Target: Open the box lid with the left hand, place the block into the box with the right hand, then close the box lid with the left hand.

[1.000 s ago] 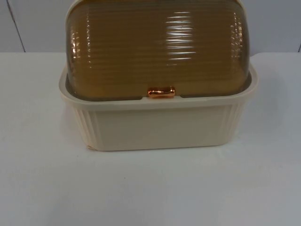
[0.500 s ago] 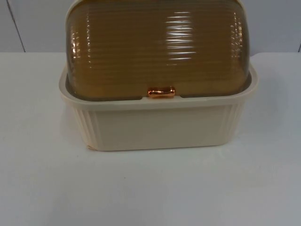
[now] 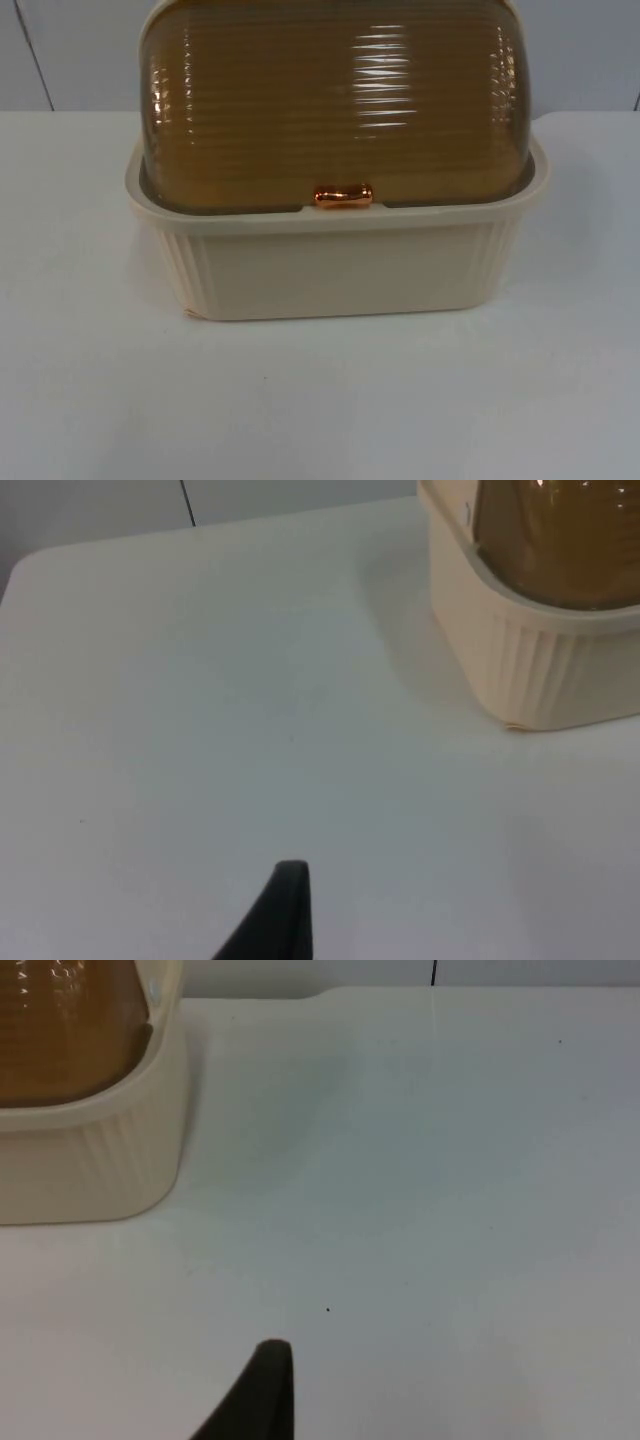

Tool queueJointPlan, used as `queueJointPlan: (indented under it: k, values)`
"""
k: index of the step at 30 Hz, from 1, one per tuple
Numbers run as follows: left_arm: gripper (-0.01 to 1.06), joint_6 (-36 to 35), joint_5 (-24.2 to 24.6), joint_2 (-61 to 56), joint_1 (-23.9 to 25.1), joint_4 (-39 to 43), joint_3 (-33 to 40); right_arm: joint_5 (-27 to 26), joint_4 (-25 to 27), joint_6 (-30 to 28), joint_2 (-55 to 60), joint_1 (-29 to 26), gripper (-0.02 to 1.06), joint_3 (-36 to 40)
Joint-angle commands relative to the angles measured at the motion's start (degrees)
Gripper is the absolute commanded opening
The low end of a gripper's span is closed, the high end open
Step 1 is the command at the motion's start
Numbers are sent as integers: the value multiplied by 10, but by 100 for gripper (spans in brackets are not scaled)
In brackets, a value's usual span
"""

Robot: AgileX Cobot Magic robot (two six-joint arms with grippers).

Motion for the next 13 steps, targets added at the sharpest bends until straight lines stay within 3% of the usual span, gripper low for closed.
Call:
queueJointPlan:
  k: [1,10,13]
  values:
    - [101,-1,0,-2,11,6,3,-3,2,-6,-1,3,105,2]
    - [101,-1,0,-2,44,7,3,-3,2,-6,-1,3,105,2]
    - [101,-2,0,-2,33,7,3,-2,2,-6,-1,3,105,2]
